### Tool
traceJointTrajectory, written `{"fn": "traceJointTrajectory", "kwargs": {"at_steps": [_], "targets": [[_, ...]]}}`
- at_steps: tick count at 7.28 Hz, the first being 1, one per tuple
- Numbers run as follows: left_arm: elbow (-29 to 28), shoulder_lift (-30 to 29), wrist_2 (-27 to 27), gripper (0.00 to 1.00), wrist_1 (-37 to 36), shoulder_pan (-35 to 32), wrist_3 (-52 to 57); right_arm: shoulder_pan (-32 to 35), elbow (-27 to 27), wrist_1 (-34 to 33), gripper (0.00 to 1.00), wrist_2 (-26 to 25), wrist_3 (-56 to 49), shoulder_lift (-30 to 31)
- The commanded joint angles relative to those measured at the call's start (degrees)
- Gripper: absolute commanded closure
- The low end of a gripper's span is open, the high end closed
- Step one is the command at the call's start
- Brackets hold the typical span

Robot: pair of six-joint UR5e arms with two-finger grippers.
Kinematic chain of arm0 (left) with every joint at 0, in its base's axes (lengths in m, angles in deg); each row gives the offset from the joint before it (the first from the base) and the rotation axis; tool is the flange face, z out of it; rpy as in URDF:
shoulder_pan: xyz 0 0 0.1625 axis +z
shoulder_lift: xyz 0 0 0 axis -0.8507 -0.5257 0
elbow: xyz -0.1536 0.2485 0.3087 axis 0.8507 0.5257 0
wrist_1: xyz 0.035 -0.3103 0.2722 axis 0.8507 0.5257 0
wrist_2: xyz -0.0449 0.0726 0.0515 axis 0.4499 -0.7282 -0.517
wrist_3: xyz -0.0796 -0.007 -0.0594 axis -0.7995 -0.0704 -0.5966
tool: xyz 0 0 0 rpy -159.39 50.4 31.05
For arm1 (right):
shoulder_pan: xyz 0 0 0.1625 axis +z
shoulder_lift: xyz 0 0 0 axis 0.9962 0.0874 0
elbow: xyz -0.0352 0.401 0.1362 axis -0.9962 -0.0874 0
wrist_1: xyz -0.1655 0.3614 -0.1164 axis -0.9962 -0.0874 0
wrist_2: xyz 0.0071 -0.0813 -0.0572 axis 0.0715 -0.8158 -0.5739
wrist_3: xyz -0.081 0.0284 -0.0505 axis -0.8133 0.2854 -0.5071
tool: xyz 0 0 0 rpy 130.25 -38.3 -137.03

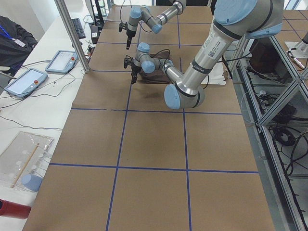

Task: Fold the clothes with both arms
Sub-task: 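Release the shirt with the left gripper and lift it away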

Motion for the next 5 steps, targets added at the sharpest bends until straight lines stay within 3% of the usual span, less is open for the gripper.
{"fn": "traceJointTrajectory", "kwargs": {"at_steps": [1, 3, 4, 5], "targets": [[-0.13, 0.19, 6.34, 0.0, 0.94, -3.72, 6.69, -0.84, 2.69, -0.5, 0.0, 0.01, 0.64, 0.6], [10.63, 5.34, 9.3, 0.0, 0.85, -2.69, 6.47, -1.11, 2.88, -0.42, 0.0, 0.01, 0.9, 0.86], [16.87, 8.68, 9.39, 0.0, 0.77, 0.98, 5.68, -1.11, 3.4, -0.5, 0.0, 0.01, 0.9, 1.04], [18.33, 9.24, 9.31, 0.0, 0.68, 3.02, 2.89, -1.11, 3.4, -0.5, 0.0, 0.01, 0.9, 1.04]]}}
